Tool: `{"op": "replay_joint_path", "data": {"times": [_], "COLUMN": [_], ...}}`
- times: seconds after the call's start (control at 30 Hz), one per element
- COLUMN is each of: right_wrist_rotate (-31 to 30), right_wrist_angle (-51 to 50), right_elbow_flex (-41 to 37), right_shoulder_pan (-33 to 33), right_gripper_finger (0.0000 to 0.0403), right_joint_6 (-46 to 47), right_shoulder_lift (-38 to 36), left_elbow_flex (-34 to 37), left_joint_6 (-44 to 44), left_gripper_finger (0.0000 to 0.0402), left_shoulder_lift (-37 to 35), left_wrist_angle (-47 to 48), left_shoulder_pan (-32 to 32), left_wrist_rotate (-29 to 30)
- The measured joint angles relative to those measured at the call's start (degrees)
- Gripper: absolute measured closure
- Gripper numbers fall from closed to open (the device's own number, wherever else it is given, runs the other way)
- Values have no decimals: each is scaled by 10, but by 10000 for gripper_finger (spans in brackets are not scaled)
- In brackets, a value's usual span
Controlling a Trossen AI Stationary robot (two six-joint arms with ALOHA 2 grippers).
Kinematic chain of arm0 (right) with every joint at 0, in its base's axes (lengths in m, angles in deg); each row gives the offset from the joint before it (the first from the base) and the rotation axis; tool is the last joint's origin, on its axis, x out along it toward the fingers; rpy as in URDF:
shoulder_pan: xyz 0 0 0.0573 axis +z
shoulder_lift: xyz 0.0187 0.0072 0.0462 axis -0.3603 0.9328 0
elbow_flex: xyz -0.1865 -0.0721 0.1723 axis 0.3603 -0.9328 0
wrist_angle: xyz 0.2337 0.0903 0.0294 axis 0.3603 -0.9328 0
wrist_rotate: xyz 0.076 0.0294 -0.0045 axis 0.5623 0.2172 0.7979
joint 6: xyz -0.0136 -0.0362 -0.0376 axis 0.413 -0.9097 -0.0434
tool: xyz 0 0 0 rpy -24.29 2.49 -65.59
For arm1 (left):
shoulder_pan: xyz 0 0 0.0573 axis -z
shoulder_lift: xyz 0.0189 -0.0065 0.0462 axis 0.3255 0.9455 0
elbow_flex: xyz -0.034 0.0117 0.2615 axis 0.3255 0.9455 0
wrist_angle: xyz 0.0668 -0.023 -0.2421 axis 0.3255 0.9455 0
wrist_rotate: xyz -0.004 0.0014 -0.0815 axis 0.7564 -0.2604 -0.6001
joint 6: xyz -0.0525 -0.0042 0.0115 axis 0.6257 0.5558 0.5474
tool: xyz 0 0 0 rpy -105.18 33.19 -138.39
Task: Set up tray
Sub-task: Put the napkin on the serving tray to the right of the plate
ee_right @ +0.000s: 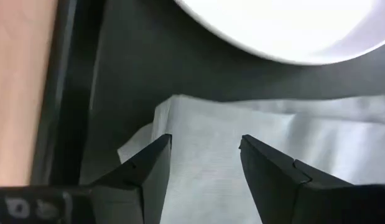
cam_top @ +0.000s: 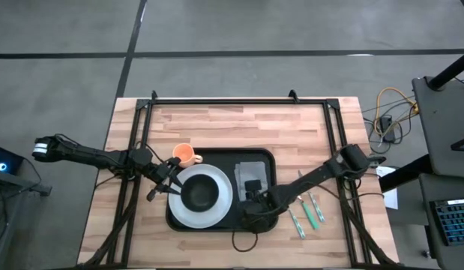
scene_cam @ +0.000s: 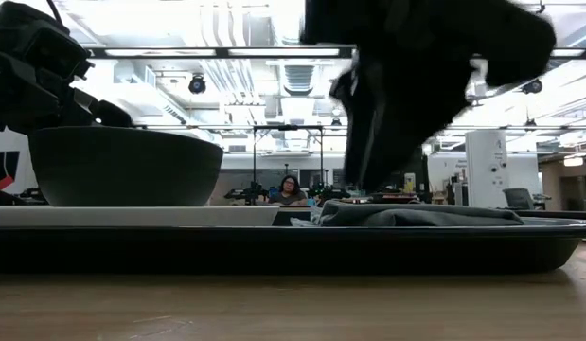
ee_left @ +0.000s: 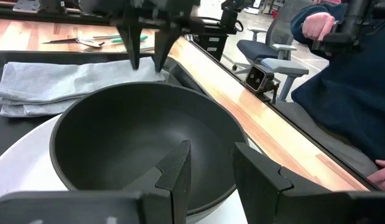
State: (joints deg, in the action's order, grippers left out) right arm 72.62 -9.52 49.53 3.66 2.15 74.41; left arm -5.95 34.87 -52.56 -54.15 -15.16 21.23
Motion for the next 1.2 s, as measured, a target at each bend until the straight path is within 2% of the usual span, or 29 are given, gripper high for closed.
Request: {"op": "replay_joint_path", "data": {"times": [0.47,0.7,0.93,1.2], "right_wrist_rotate": [16,19,80,80], "right_wrist_angle": [-56,-27,36,38], "right_elbow_flex": [-22,-53,-52,-52], "right_shoulder_pan": [-2,-5,-22,-40], "right_gripper_finger": [227,232,235,250], "right_joint_6": [25,45,117,150], "right_shoulder_lift": [14,12,14,14], "left_elbow_flex": [0,0,0,0], "left_joint_6": [0,0,0,0], "left_gripper_finger": [303,303,303,303], "left_shoulder_lift": [0,0,0,0], "left_wrist_angle": [0,0,0,0], "left_shoulder_pan": [0,0,0,0], "left_wrist_rotate": [0,0,0,0]}}
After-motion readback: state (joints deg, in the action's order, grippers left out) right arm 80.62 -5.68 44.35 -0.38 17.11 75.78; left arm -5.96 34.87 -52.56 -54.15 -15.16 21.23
